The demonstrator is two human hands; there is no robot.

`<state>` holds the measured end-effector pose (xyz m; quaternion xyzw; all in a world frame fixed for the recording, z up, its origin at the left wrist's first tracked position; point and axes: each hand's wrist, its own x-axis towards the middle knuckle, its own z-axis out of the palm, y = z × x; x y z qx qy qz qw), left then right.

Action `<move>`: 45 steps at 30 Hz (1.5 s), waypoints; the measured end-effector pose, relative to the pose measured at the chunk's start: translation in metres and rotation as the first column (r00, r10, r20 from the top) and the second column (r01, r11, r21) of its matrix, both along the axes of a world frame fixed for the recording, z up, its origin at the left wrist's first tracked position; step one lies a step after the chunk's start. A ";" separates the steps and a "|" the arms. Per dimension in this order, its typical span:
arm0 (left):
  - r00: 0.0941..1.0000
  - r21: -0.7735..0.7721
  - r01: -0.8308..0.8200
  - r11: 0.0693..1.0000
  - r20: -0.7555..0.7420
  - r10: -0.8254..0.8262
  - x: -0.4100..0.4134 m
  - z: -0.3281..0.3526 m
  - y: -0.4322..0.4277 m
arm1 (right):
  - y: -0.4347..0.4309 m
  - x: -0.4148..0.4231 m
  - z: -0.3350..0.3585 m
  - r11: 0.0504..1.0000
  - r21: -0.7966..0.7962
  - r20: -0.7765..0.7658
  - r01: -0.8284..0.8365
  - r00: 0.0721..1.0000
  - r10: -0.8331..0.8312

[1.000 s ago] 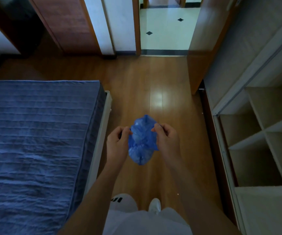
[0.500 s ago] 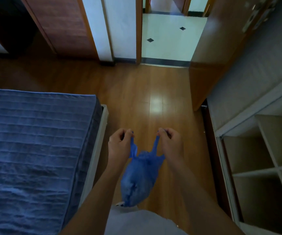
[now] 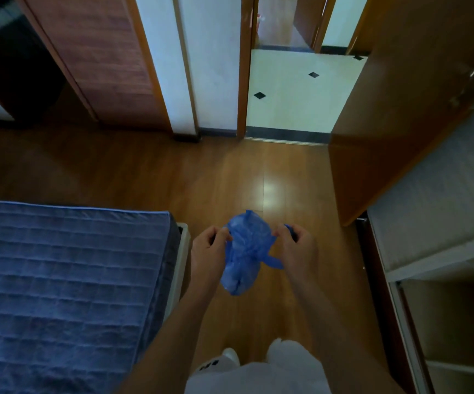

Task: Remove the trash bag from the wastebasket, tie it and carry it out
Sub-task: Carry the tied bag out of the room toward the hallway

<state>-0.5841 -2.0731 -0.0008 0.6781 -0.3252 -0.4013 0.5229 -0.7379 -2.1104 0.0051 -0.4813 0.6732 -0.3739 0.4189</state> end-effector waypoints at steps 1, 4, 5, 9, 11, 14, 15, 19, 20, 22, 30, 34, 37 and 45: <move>1.000 -0.008 -0.014 1.000 -0.017 0.014 0.004 0.000 -0.013 | -0.014 0.004 -0.001 1.000 -0.007 0.001 0.001 1.000 -0.001; 0.999 -0.012 -0.033 0.999 -0.022 0.033 0.016 -0.003 -0.056 | -0.055 0.012 -0.004 1.000 -0.030 -0.003 -0.002 1.000 0.002; 0.999 -0.012 -0.032 0.999 -0.009 0.032 0.019 -0.004 -0.070 | -0.071 0.015 -0.007 0.999 -0.037 -0.001 -0.003 1.000 0.003; 1.000 0.012 -0.014 1.000 0.003 0.014 0.027 -0.013 -0.134 | -0.140 0.023 -0.016 0.999 -0.039 0.022 -0.029 0.999 0.030; 1.000 0.023 -0.019 1.000 0.015 0.019 0.028 -0.017 -0.172 | -0.179 0.025 -0.020 0.997 -0.038 0.052 -0.062 0.997 0.064; 0.999 0.044 -0.035 0.998 0.043 0.033 0.027 -0.014 -0.236 | -0.246 0.026 -0.018 0.992 -0.017 0.070 -0.122 0.990 0.123; 0.998 0.054 -0.035 0.998 0.051 0.032 0.026 -0.012 -0.258 | -0.269 0.026 -0.017 0.989 -0.010 0.071 -0.147 0.987 0.147; 0.995 0.095 -0.054 0.994 0.085 0.046 0.024 -0.002 -0.338 | -0.357 0.025 -0.015 0.967 0.001 0.059 -0.254 0.965 0.254; 0.994 0.101 -0.063 0.993 0.095 0.053 0.023 0.000 -0.355 | -0.377 0.026 -0.015 0.965 0.000 0.070 -0.261 0.963 0.260; 0.991 0.111 -0.083 0.990 0.116 0.070 0.022 0.001 -0.385 | -0.407 0.028 -0.014 0.967 -0.003 0.084 -0.254 0.964 0.254; 0.986 0.095 -0.126 0.988 0.120 0.114 0.035 0.000 -0.477 | -0.499 0.041 -0.012 0.960 -0.049 0.101 -0.277 0.955 0.280; 0.987 0.101 -0.130 0.986 0.106 0.120 0.056 -0.005 -0.525 | -0.544 0.059 -0.017 0.959 -0.035 0.103 -0.281 0.954 0.283; 0.988 0.110 -0.123 0.986 0.107 0.111 0.076 -0.009 -0.563 | -0.582 0.078 -0.022 0.960 -0.033 0.089 -0.278 0.956 0.280; 0.994 0.122 -0.062 0.991 0.098 0.050 0.159 -0.013 -0.689 | -0.707 0.155 -0.025 0.968 -0.001 0.081 -0.253 0.964 0.252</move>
